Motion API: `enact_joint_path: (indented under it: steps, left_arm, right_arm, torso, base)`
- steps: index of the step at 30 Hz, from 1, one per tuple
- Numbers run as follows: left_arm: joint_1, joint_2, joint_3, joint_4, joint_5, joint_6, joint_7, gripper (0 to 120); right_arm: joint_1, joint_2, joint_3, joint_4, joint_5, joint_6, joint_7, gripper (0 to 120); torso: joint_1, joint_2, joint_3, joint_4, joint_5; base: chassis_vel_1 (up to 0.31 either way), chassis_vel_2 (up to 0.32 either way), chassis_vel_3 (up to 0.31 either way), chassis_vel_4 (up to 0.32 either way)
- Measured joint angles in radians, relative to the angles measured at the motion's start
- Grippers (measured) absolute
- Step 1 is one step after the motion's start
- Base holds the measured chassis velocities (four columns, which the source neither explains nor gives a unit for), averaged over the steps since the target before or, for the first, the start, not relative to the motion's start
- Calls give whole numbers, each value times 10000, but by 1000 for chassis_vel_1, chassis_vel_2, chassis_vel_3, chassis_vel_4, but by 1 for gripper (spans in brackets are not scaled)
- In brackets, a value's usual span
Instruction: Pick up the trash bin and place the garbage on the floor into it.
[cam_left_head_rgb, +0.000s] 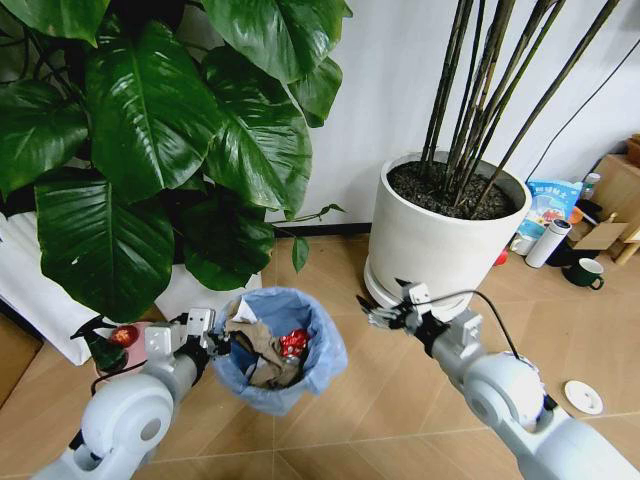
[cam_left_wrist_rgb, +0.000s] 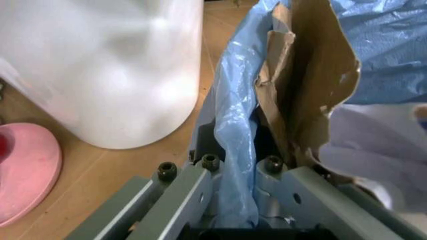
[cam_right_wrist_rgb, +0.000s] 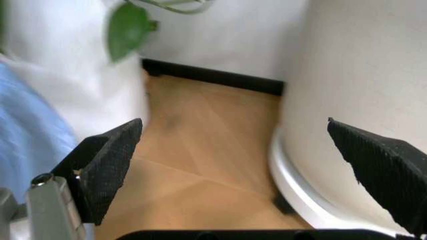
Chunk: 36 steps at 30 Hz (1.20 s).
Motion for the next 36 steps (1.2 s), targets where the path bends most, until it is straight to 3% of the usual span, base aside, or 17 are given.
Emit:
enact_joint_path:
  steps: [8, 36]
  left_arm:
    - [29, -109, 71, -51, 46, -24, 64, 0]
    - [-173, -16, 95, 25, -96, -39, 152, 0]
  right_arm:
    - [-774, 36, 723, 238, -184, -177, -42, 100]
    - [-892, 322, 849, -311, -303, 136, -127, 100]
  torso:
    - [0, 0, 1, -1, -2]
    - [2, 0, 3, 0, -3]
  base:
    - [0, 0, 0, 0]
    - [41, -41, -43, 48]
